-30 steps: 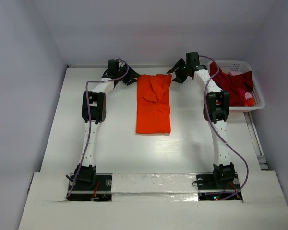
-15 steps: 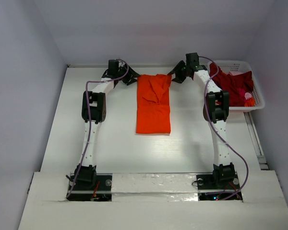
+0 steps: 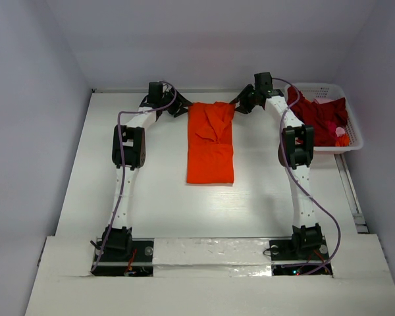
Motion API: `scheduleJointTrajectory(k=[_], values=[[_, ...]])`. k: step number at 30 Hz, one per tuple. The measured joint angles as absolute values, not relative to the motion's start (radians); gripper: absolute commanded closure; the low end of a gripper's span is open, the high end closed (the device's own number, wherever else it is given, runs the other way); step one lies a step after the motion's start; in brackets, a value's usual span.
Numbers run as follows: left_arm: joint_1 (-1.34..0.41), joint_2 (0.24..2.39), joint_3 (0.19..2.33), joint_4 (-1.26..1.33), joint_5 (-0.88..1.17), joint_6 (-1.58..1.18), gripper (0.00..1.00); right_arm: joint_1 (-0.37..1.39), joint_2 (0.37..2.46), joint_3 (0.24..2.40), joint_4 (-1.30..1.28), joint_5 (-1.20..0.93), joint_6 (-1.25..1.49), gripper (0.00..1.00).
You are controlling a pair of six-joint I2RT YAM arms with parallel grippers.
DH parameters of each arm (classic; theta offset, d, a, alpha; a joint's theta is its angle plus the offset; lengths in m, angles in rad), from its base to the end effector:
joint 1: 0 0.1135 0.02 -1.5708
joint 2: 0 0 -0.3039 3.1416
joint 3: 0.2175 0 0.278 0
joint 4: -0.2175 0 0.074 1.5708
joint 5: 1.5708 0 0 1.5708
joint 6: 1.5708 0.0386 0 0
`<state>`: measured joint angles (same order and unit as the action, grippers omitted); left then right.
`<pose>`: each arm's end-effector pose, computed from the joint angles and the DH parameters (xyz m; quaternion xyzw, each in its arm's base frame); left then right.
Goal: Fold and stack the t-shirts
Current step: Fold the tshirt
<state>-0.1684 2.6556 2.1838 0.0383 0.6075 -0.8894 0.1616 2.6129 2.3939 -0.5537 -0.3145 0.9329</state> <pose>0.6407 -0.1313 0.1411 -0.1329 0.8092 -0.4769 0.3165 0.6294 0.1147 0.1891 0.2860 0.8661 0.3229 0.2526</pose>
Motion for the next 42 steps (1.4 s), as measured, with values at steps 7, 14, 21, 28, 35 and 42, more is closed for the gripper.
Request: scheduleJointTrajectory(k=[7, 14, 21, 28, 35, 42], values=[[-0.168, 2.656, 2.184, 0.038, 0.609, -0.890, 0.56, 0.165, 2.613, 2.395, -0.554, -0.318, 0.936, 0.73], [-0.168, 2.656, 2.184, 0.038, 0.611, -0.897, 0.57, 0.165, 2.613, 2.395, -0.554, -0.321, 0.939, 0.84], [-0.168, 2.656, 2.184, 0.035, 0.611, -0.899, 0.63, 0.165, 2.613, 2.395, -0.555, -0.322, 0.939, 1.00], [-0.168, 2.656, 2.177, 0.035, 0.619, -0.909, 0.63, 0.165, 2.613, 2.401, -0.561, -0.322, 0.939, 1.00], [-0.168, 2.656, 2.175, 0.043, 0.630, -0.937, 0.67, 0.165, 2.614, 2.402, -0.562, -0.322, 0.939, 1.00], [-0.168, 2.661, 2.175, 0.048, 0.639, -0.953, 1.00, 0.165, 2.621, 2.409, -0.564, -0.322, 0.939, 1.00]])
